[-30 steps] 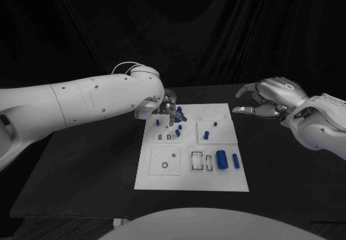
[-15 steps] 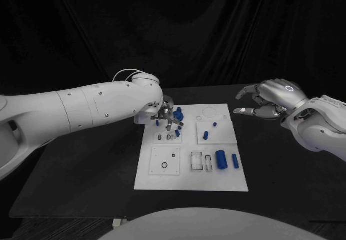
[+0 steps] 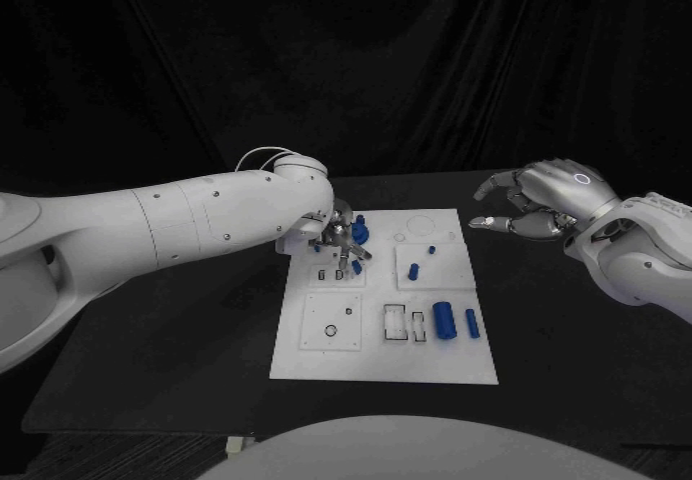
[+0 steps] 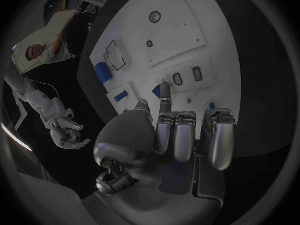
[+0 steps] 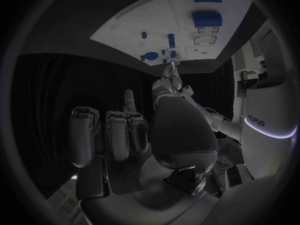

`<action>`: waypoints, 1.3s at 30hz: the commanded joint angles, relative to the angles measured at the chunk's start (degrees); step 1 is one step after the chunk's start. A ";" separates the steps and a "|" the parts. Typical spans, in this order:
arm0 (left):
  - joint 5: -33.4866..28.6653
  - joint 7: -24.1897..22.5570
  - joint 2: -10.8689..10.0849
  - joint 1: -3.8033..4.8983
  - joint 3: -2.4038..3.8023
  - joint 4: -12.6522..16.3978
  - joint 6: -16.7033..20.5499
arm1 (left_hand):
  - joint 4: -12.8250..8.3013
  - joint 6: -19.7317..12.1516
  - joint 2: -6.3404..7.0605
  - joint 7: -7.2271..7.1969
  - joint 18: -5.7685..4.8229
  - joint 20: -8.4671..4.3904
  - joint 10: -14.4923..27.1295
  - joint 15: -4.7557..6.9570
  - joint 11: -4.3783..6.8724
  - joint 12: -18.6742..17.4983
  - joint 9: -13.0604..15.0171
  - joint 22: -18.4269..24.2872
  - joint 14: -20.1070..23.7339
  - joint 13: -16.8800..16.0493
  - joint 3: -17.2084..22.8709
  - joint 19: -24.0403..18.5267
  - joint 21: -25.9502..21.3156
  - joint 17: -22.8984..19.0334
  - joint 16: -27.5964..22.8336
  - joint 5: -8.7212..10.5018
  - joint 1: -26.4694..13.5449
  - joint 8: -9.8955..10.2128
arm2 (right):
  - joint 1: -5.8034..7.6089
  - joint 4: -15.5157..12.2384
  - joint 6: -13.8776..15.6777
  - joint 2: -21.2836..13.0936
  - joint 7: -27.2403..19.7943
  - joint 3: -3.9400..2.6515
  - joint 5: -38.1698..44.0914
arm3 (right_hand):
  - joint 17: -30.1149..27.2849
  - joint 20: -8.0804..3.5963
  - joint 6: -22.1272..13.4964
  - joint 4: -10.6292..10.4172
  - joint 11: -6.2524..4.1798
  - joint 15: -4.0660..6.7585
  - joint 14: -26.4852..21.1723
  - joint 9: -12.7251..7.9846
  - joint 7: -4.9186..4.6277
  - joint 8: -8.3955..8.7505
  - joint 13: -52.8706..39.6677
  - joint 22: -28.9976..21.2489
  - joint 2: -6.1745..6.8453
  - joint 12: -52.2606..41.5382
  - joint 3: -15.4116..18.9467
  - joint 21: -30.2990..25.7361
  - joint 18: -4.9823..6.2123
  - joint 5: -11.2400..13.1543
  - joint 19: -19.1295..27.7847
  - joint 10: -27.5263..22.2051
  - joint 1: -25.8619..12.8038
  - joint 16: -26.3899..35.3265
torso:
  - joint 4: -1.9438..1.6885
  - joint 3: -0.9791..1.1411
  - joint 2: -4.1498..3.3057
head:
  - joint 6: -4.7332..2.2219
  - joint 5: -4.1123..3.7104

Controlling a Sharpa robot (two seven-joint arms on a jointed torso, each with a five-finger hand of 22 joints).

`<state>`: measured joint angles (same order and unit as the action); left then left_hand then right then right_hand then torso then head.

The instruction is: Assemble the parts on the task board

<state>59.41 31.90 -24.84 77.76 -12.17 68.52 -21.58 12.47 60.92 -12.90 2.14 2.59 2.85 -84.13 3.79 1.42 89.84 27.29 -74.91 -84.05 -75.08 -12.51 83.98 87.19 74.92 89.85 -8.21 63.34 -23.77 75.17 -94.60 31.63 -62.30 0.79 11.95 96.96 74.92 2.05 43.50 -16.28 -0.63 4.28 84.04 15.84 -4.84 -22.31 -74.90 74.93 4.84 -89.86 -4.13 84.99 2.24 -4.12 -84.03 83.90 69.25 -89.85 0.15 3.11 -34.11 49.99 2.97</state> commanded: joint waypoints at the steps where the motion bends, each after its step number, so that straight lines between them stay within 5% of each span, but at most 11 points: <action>1: 0.00 -1.44 0.35 -0.29 0.06 -0.38 0.10 | -0.19 -0.67 0.10 0.47 -0.83 -0.24 -5.87 0.04 -0.10 0.16 -0.27 -8.70 -5.95 -14.92 0.87 0.52 -0.15 15.08 0.15 -0.05 -0.76 1.90 | -0.13 0.01 0.11 0.07 0.89 -0.04 0.09 | 15.08 0.44 0.49 0.32 0.32 -0.40 5.96 -0.08 -0.13 -0.17 -15.10 13.38 -0.03 -0.14 0.02 0.05 -0.94 0.33 -3.63 6.10 0.50 -0.15 | -0.02 -0.01 0.07 | 0.01 -0.16; 16: 0.00 -2.50 1.72 -1.38 0.06 -2.56 0.50 | -0.92 -0.66 0.27 0.79 -0.76 0.04 -5.87 -0.26 -0.46 0.16 -0.65 -8.46 -5.95 -14.92 1.96 0.34 -0.39 15.08 0.15 -0.47 -0.68 4.31 | -0.13 0.31 -0.01 0.44 0.79 -0.04 0.09 | 15.08 0.44 0.54 0.19 0.32 -0.40 5.96 -0.10 -0.15 -0.17 -15.10 13.37 -0.14 -0.14 0.03 0.02 -0.93 0.33 -3.62 6.10 0.51 -0.15 | 0.05 0.00 0.18 | 0.01 -0.55; 39: 0.00 -2.41 2.92 -1.96 0.07 -4.35 -1.10 | -4.22 0.80 1.16 0.64 -0.74 0.07 -5.87 -0.20 -0.35 0.16 -0.68 -8.54 -5.95 -14.92 4.93 0.41 -0.57 15.08 0.15 -1.59 1.37 7.25 | -0.13 0.26 -0.37 0.54 1.18 -0.05 0.09 | 15.08 0.44 0.57 0.16 0.33 -0.40 5.96 -0.11 -0.16 -0.17 -15.10 13.35 -0.15 -0.14 0.04 -0.02 -0.92 0.33 -3.60 6.10 0.60 -0.15 | 0.04 0.03 0.25 | 0.01 -0.95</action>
<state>59.45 30.25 -22.08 75.93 -12.16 64.25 -21.78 8.44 61.43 -11.78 2.86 2.59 2.86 -83.92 3.78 1.21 89.80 26.69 -74.90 -84.05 -75.07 -7.70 83.98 86.94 74.91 89.85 -9.55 64.07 -16.86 75.15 -94.27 31.42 -61.68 0.88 11.95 96.94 74.91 2.05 43.70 -16.28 -0.63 4.29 84.04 15.81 -5.04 -22.31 -74.95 74.91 4.83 -89.86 -4.13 84.99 2.23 -4.12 -84.03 83.90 69.25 -89.85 0.18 3.14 -33.87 49.98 2.07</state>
